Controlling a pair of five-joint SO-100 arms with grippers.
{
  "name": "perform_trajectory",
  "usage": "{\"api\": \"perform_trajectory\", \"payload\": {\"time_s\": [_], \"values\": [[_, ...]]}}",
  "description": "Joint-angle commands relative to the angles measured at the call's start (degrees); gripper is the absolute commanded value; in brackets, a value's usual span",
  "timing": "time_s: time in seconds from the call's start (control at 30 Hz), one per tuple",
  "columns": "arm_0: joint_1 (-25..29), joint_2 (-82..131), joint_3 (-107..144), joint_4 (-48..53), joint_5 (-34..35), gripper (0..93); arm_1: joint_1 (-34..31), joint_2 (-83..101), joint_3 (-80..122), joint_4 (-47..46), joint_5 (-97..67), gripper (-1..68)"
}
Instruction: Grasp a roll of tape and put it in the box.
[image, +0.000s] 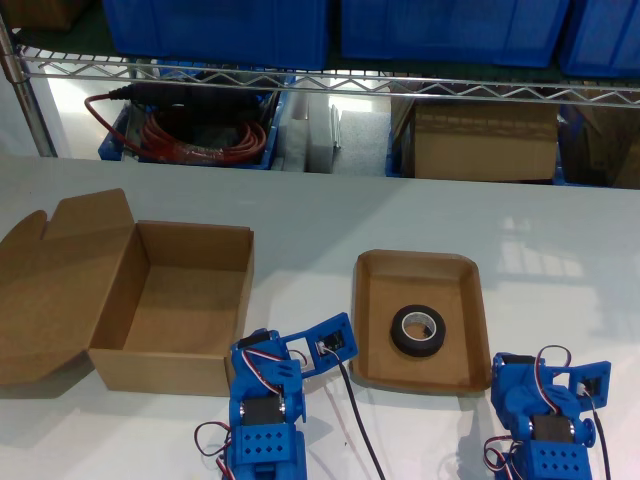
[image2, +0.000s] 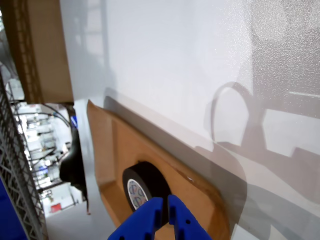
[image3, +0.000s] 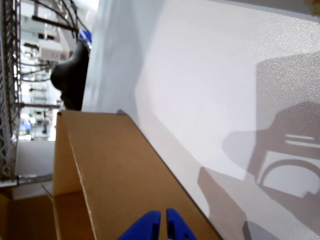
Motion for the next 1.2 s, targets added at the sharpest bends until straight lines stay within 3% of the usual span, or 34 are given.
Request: {"api": "perform_trajectory", "payload": {"time_s": [0.0,1.03,1.17], "values": [[6.42,1.14,1.93,0.00,-0.35,0.0,-0.18,0.35,0.79,-0.26,0.18,0.3],[6.94,1.14,1.93,-0.44,-0.88,0.3,-0.18,0.35,0.79,-0.26,0.18,0.3],[13.18,0.26,-0.44,-9.93,0.79,18.0,-0.18,0.35,0.79,-0.26,0.18,0.3]]}}
